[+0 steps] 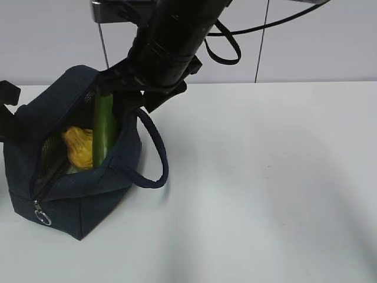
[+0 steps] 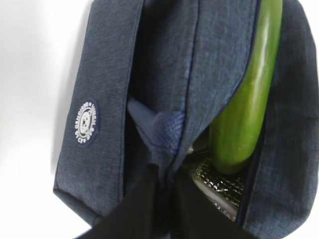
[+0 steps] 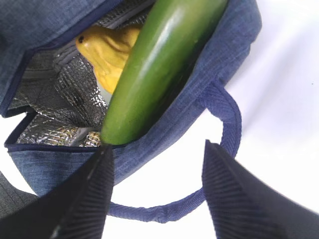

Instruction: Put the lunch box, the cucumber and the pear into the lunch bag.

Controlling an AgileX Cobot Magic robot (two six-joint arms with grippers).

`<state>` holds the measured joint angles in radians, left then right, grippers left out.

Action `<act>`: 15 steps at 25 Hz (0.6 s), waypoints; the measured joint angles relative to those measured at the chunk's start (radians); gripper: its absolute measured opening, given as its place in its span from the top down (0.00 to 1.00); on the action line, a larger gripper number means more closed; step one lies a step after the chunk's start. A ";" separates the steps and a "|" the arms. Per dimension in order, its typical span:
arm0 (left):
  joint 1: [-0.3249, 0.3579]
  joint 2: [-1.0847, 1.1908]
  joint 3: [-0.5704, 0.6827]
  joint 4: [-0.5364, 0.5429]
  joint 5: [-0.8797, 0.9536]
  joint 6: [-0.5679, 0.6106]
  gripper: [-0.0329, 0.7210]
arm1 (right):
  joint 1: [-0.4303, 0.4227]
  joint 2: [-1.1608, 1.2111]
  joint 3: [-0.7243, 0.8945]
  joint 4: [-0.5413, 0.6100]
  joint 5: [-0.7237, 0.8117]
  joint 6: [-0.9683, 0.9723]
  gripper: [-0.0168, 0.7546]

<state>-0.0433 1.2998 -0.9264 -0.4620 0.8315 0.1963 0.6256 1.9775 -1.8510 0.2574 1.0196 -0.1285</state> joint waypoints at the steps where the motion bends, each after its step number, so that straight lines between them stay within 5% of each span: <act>1: 0.000 0.000 0.000 0.000 0.000 0.000 0.96 | 0.000 0.000 0.000 0.000 0.000 0.003 0.41; 15: 0.000 -0.003 0.000 0.001 0.001 0.000 0.96 | 0.000 0.081 -0.002 0.058 -0.015 0.009 0.42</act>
<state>-0.0433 1.2967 -0.9264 -0.4611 0.8326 0.1963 0.6256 2.0590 -1.8533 0.3154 1.0050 -0.1194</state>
